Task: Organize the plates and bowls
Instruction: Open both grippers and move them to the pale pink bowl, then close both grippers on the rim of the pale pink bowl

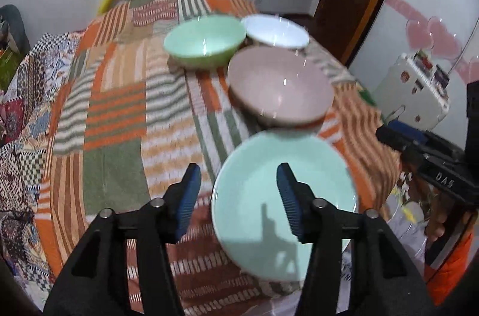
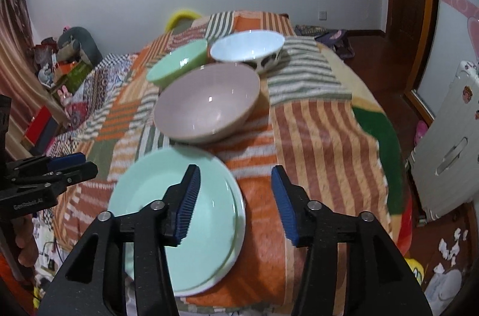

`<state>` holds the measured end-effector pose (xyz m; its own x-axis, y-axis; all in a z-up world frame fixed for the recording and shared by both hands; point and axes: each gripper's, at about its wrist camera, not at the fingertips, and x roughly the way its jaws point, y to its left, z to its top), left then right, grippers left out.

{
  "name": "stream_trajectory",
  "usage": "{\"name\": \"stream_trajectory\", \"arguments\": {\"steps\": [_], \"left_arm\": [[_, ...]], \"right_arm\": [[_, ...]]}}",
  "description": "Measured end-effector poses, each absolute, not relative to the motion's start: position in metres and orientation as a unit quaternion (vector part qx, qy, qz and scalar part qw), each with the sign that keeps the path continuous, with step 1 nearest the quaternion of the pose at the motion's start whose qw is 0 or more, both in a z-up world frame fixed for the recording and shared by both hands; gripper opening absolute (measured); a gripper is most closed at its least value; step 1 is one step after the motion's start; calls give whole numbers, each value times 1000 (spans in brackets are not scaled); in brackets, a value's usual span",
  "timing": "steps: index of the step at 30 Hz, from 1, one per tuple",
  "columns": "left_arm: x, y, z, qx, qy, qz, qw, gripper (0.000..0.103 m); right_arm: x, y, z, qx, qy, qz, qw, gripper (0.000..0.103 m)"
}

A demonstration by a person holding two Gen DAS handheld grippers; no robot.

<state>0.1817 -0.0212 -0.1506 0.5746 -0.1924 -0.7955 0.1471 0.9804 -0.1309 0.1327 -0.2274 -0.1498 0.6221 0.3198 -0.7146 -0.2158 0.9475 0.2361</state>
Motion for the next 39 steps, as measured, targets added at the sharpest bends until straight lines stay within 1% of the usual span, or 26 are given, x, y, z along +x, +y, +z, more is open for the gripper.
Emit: {"name": "stream_trajectory", "arguments": {"steps": [5,9,12,21,29,30,32,33,35,36,37,38,39], "left_arm": [[208,-19,-138,-43,432,-96,896,60],[234,-19,-139,-50,429,-92,897,60],[255,-22,-148,-48,434,-90,895,60],[301,-31,-181,-50,456,-94,884,60],[321,-32,-199,-57,463,-96,879,59],[322,-33,-201,-58,463,-96,879,59],[324,-33,-204,-58,464,-97,879,49],[326,-33,-206,-58,465,-99,878,46],[328,-34,-209,-58,467,-101,877,38],[329,-34,-210,-57,467,-101,877,34],[330,-35,-211,-56,467,-101,877,26],[330,-35,-213,-57,469,-101,875,23],[331,-35,-214,-60,471,-102,874,21]], "right_arm": [[153,-229,-142,74,394,147,904,53],[170,-227,-142,76,388,140,908,56],[184,-227,-144,81,388,136,908,58],[219,-223,-162,93,405,130,900,58],[235,-221,-178,102,421,134,891,58],[236,-221,-179,102,423,135,890,58],[237,-220,-181,104,427,138,887,58],[238,-219,-182,106,428,138,887,54],[238,-219,-184,110,434,142,883,46],[239,-221,-186,114,437,142,881,40],[241,-223,-187,120,440,142,879,35],[242,-224,-189,125,444,145,875,33],[242,-225,-190,128,447,146,873,26]]}}
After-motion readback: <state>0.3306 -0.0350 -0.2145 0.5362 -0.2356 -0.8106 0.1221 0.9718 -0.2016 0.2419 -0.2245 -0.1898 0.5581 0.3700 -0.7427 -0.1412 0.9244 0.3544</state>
